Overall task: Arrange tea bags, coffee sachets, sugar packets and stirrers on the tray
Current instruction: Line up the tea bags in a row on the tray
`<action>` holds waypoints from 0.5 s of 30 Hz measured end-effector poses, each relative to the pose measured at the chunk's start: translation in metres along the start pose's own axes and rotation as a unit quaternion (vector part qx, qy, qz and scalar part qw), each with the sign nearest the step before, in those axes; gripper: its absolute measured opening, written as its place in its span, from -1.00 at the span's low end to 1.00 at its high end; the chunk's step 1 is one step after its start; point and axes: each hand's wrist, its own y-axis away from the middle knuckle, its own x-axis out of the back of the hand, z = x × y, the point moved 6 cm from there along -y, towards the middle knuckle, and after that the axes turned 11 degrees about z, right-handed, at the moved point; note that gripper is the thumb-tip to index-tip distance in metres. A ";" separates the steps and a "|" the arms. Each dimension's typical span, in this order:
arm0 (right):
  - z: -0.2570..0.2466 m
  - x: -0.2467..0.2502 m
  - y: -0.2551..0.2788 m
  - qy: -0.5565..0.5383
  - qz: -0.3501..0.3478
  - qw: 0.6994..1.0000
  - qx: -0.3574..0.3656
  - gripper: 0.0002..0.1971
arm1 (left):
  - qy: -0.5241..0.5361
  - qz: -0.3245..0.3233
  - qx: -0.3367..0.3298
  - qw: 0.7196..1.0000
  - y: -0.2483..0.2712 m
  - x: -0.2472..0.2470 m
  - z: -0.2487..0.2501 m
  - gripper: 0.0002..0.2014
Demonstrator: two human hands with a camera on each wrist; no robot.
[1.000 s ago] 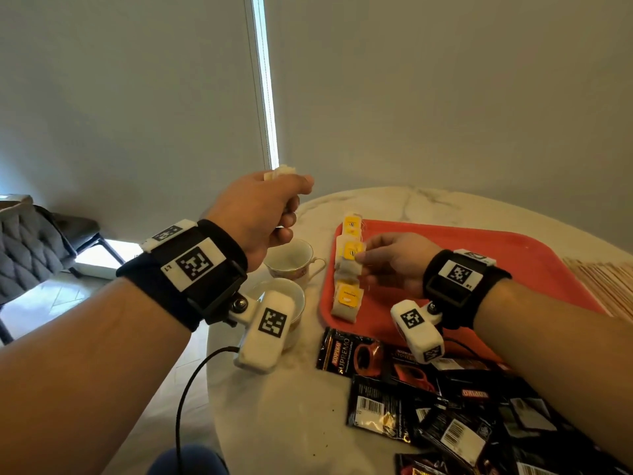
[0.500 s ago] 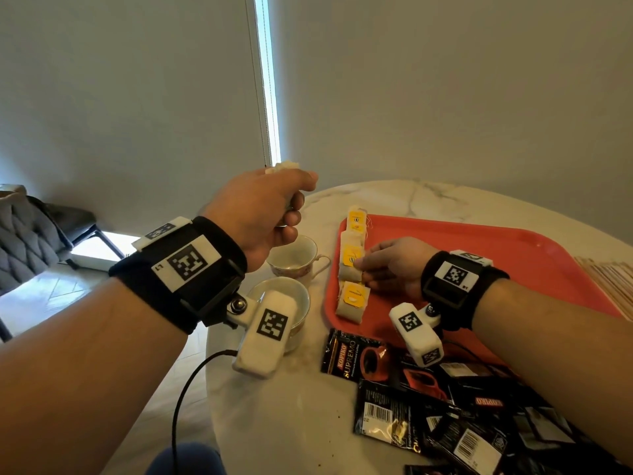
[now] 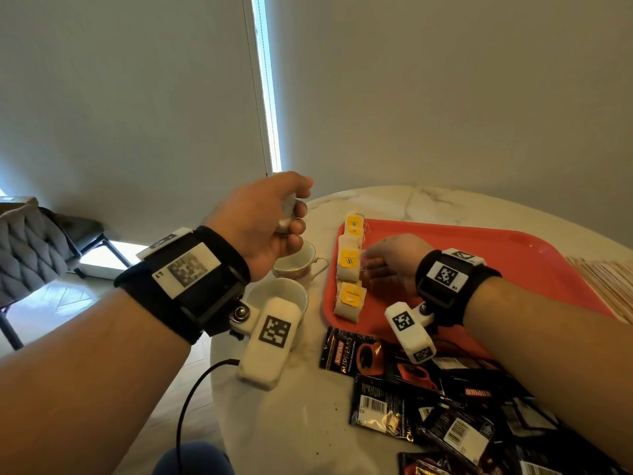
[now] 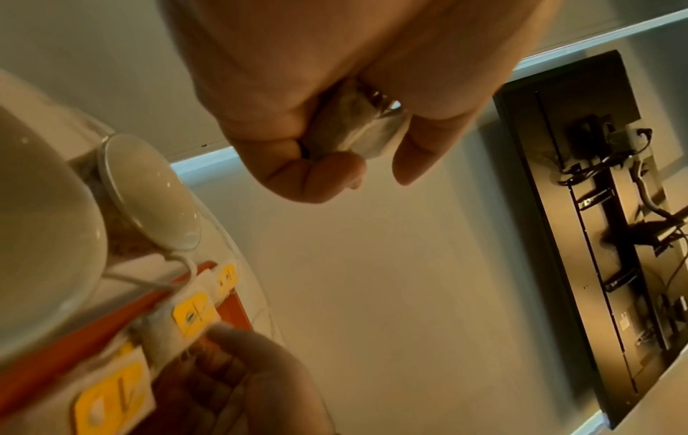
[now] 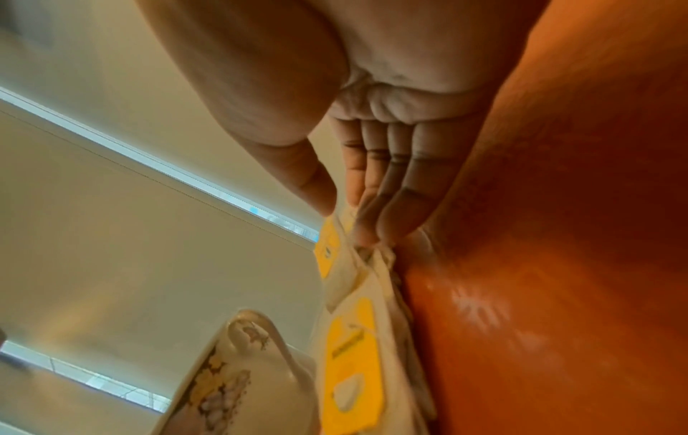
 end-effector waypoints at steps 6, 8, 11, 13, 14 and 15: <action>-0.061 0.021 0.036 -0.049 -0.002 0.981 0.190 -0.91 | 0.059 -0.116 0.131 0.983 0.028 -0.017 -0.016 -0.45; -0.080 0.020 0.064 -0.075 -0.069 0.965 0.241 -0.89 | 0.068 -0.163 0.155 0.972 0.039 -0.023 -0.023 -0.30; -0.095 0.016 0.100 -0.036 -0.160 0.937 0.308 -0.87 | 0.057 -0.220 0.159 0.961 0.053 -0.030 -0.030 -0.16; -0.097 0.016 0.117 0.033 -0.180 0.914 0.363 -0.84 | 0.042 -0.235 0.154 0.959 0.062 -0.034 -0.033 -0.16; -0.096 0.016 0.123 0.059 -0.174 0.903 0.388 -0.84 | 0.036 -0.234 0.151 0.960 0.066 -0.035 -0.033 -0.19; -0.097 0.017 0.125 0.074 -0.160 0.896 0.408 -0.85 | 0.033 -0.228 0.149 0.962 0.069 -0.036 -0.033 -0.23</action>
